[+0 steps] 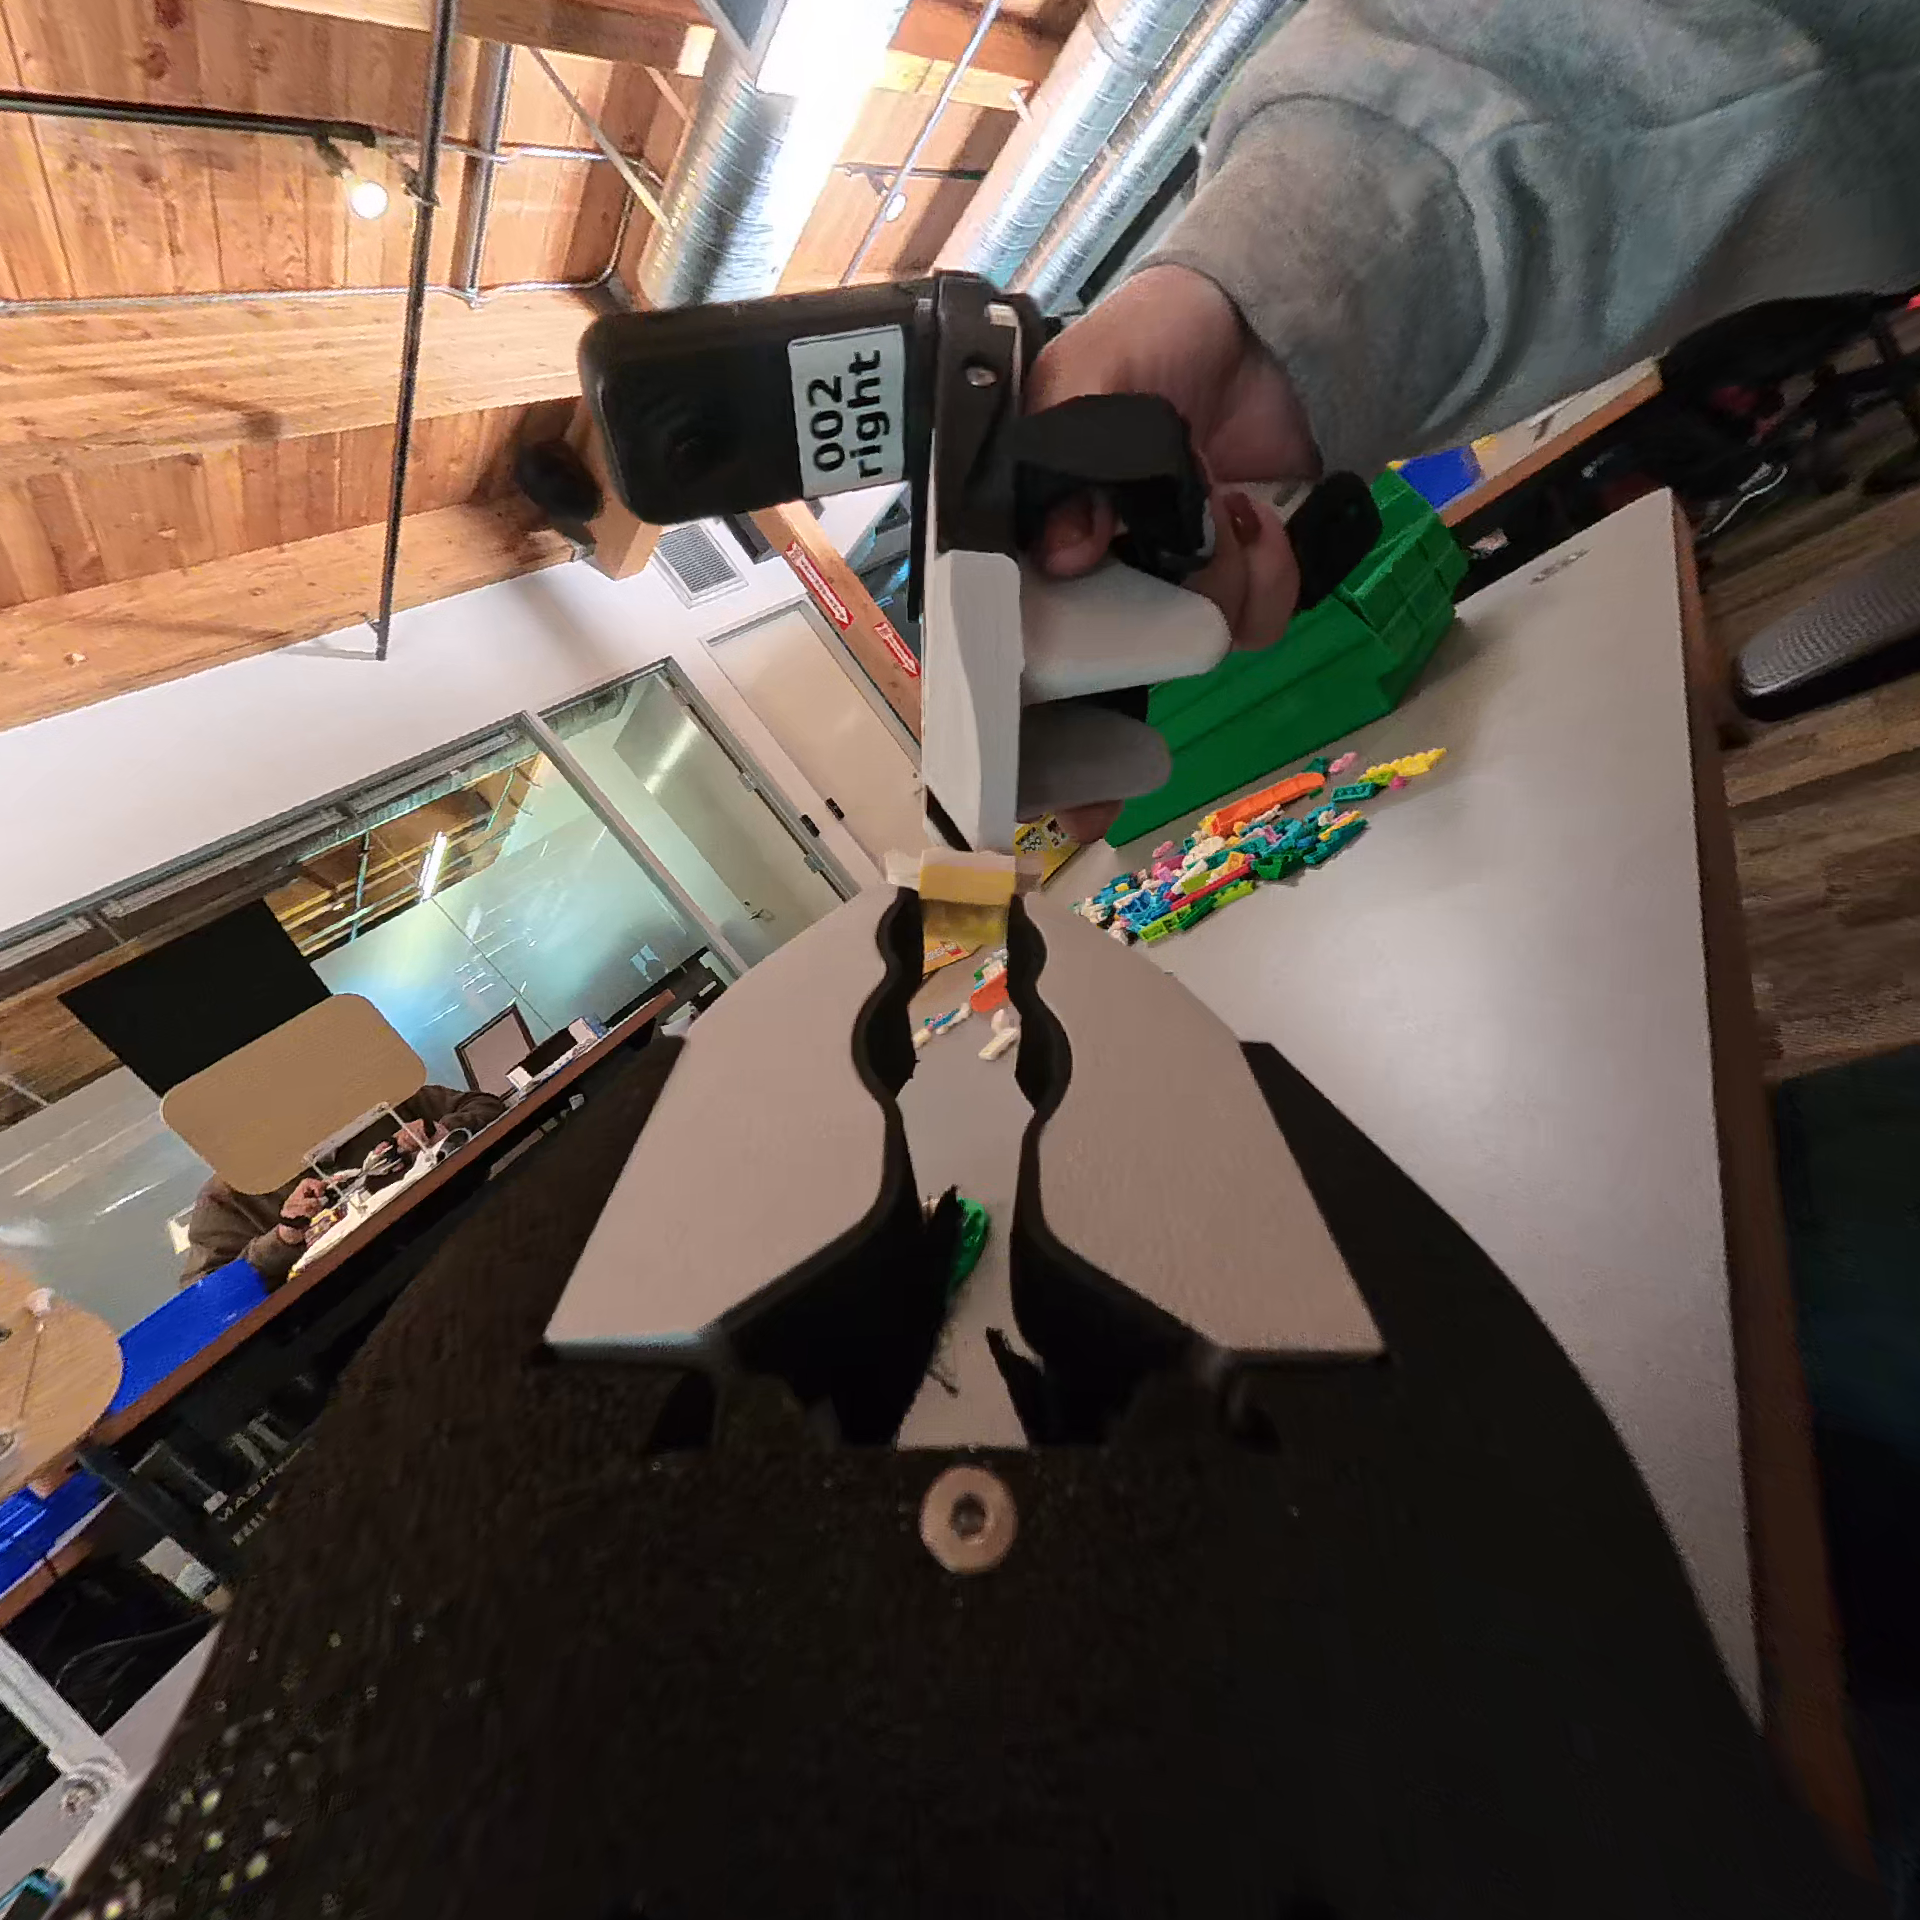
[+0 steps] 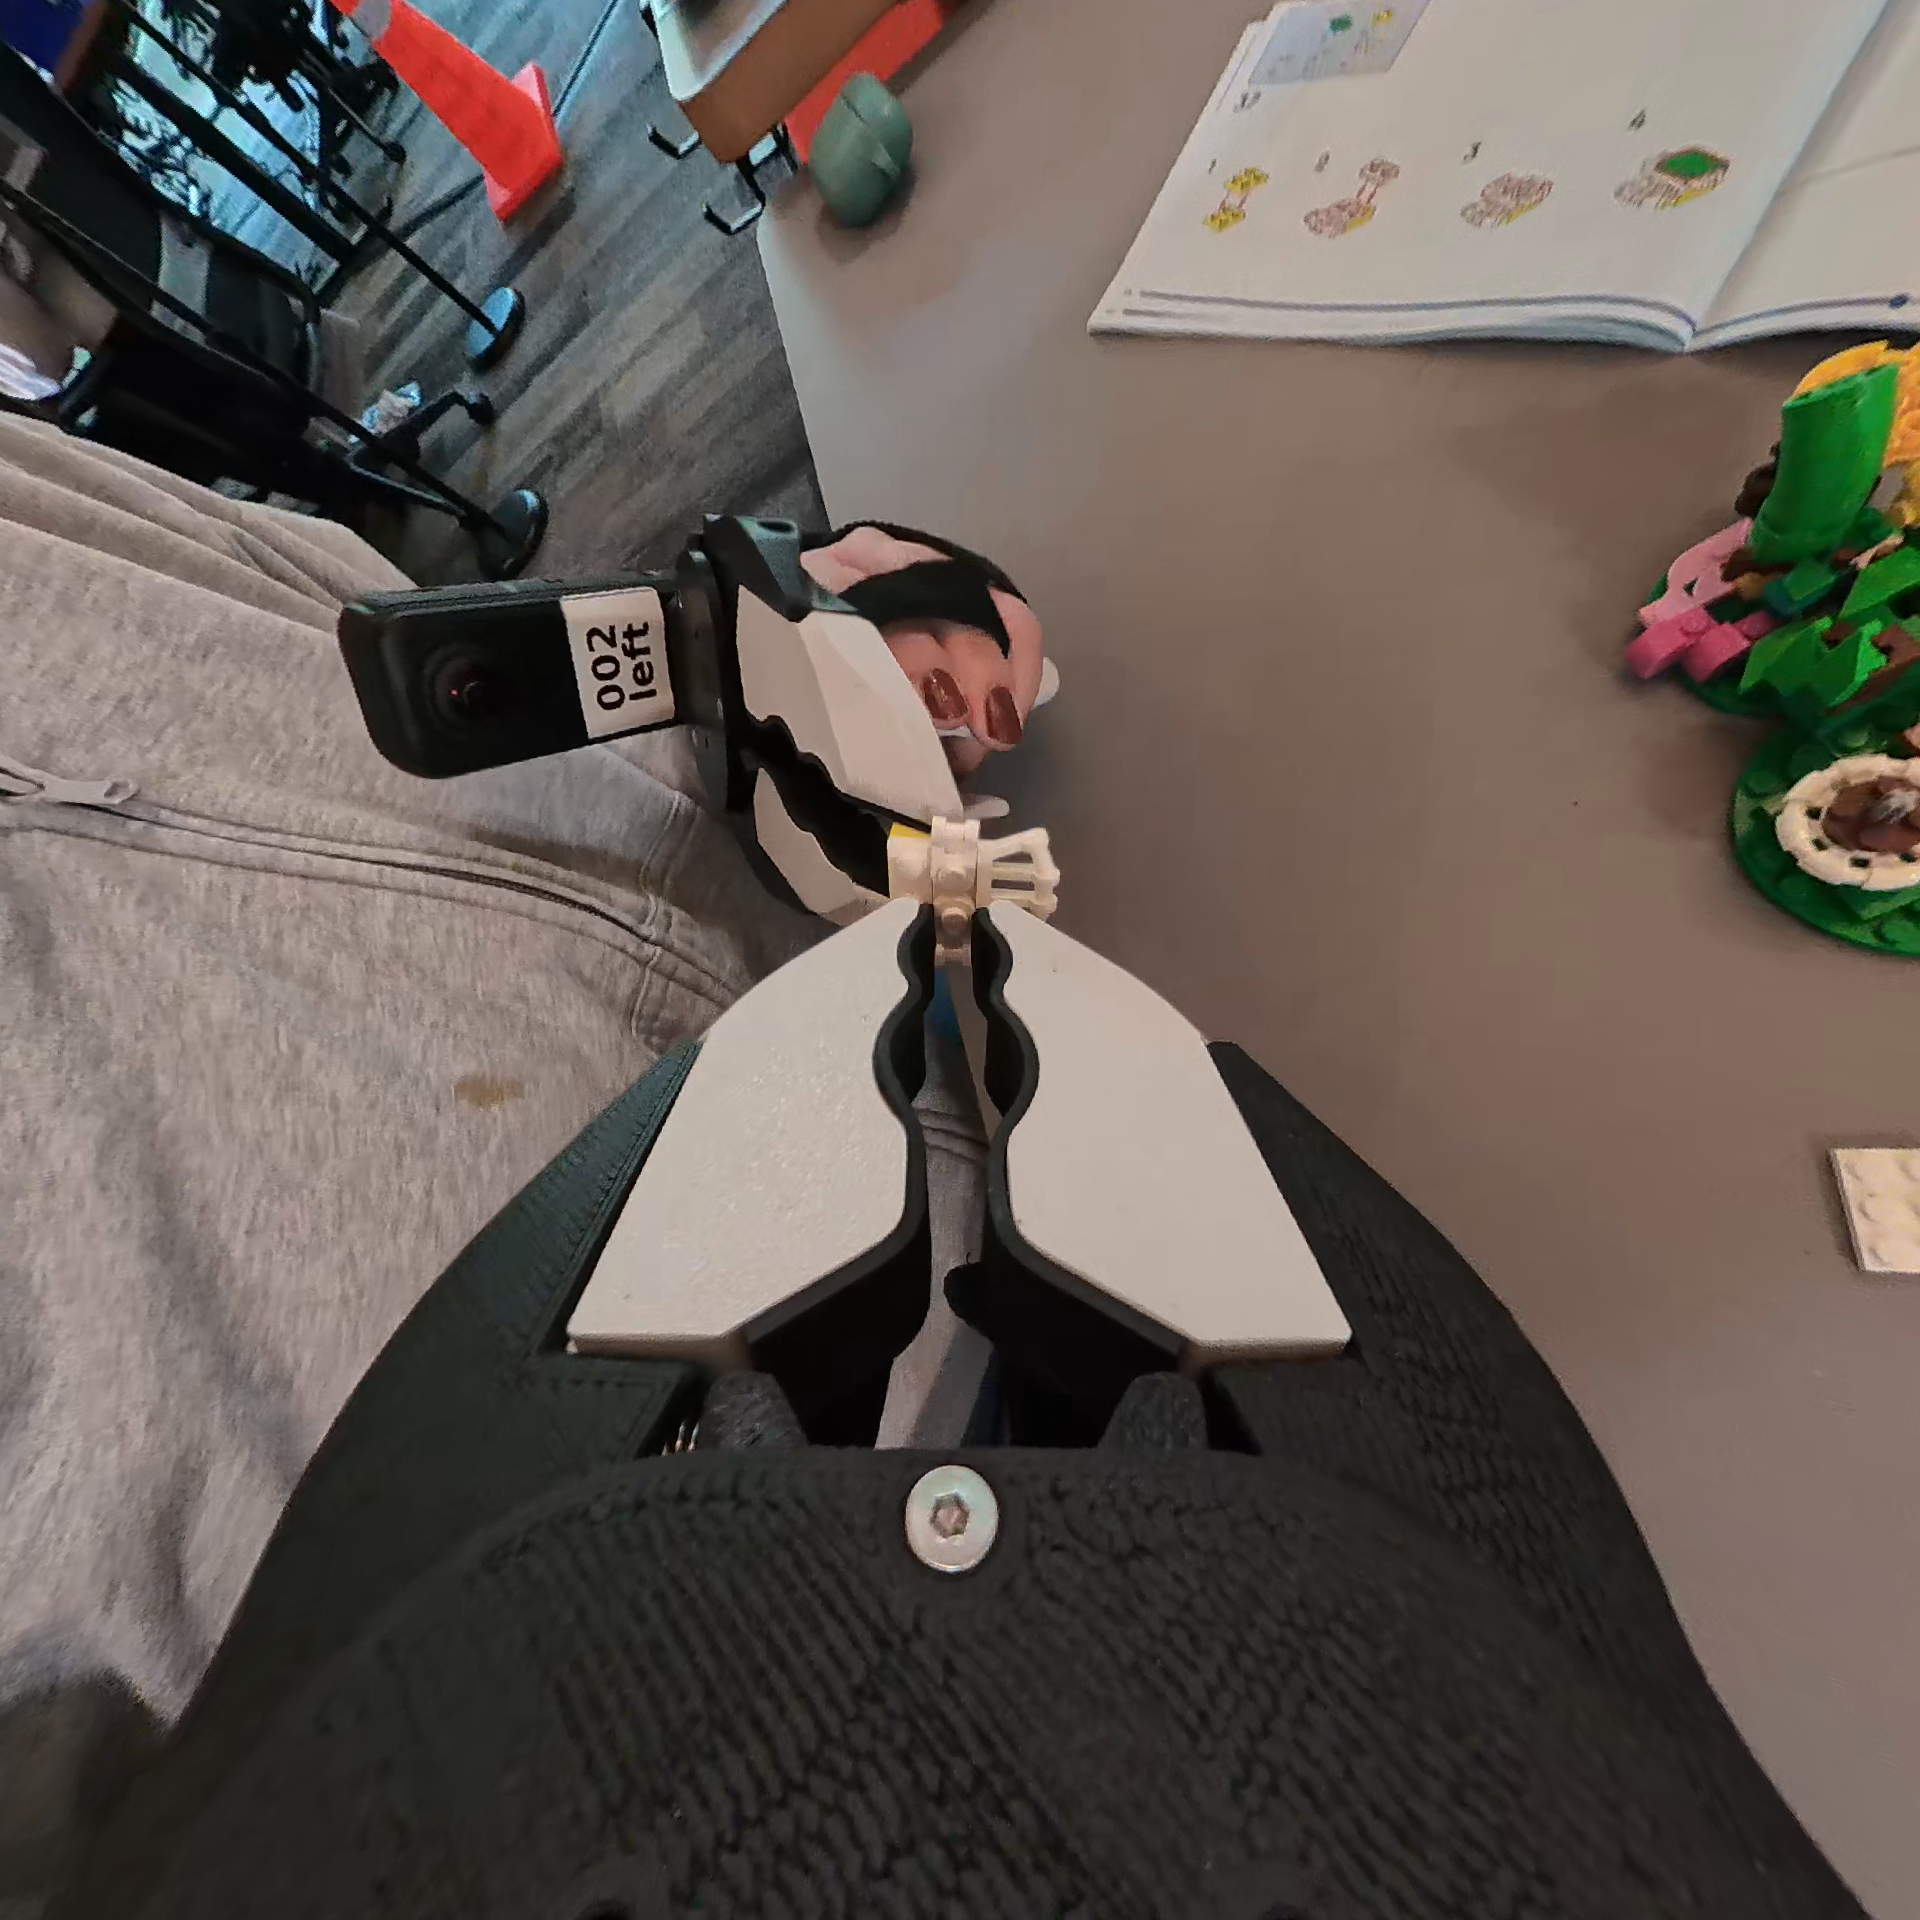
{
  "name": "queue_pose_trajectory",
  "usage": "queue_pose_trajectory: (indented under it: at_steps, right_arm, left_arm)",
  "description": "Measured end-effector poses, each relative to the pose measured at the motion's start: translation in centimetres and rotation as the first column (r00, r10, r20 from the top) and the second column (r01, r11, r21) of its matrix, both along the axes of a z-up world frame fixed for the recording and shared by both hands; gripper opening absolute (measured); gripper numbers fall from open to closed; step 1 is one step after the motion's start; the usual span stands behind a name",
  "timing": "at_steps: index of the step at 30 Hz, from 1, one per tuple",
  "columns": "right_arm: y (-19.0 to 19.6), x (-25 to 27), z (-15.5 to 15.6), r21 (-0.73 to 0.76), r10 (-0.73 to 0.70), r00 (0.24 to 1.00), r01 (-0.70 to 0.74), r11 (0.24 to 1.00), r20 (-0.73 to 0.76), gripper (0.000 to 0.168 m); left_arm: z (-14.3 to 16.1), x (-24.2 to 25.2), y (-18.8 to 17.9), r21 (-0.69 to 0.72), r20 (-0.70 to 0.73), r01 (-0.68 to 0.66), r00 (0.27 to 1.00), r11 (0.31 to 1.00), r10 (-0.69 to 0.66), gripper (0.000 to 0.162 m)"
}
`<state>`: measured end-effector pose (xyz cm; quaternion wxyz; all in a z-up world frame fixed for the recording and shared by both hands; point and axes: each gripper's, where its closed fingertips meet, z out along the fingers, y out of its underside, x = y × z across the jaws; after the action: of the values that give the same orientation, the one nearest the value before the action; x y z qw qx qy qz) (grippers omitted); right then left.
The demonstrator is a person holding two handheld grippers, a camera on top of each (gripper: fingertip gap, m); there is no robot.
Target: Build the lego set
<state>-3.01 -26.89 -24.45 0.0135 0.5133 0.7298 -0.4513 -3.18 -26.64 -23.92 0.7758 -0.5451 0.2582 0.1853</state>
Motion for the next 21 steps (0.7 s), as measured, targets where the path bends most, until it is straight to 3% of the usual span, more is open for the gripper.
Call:
queue_pose_trajectory:
  at_steps: [12, 21]
  right_arm:
    - [0.0, -0.7, 0.6, -0.022, -0.042, 0.998, 0.041, 0.999, -0.052, 0.006]
    - [0.0, -0.8, 0.7, 0.04, -0.015, 0.997, 0.018, 0.999, -0.071, 0.006]
  left_arm:
    - [0.5, -0.7, 0.0, 0.03, 0.045, -0.032, 0.999, 0.999, 0.03, 0.016]
    - [0.8, -1.1, -0.1, 0.042, 0.081, -0.041, 0.996, 0.998, 0.037, 0.016]
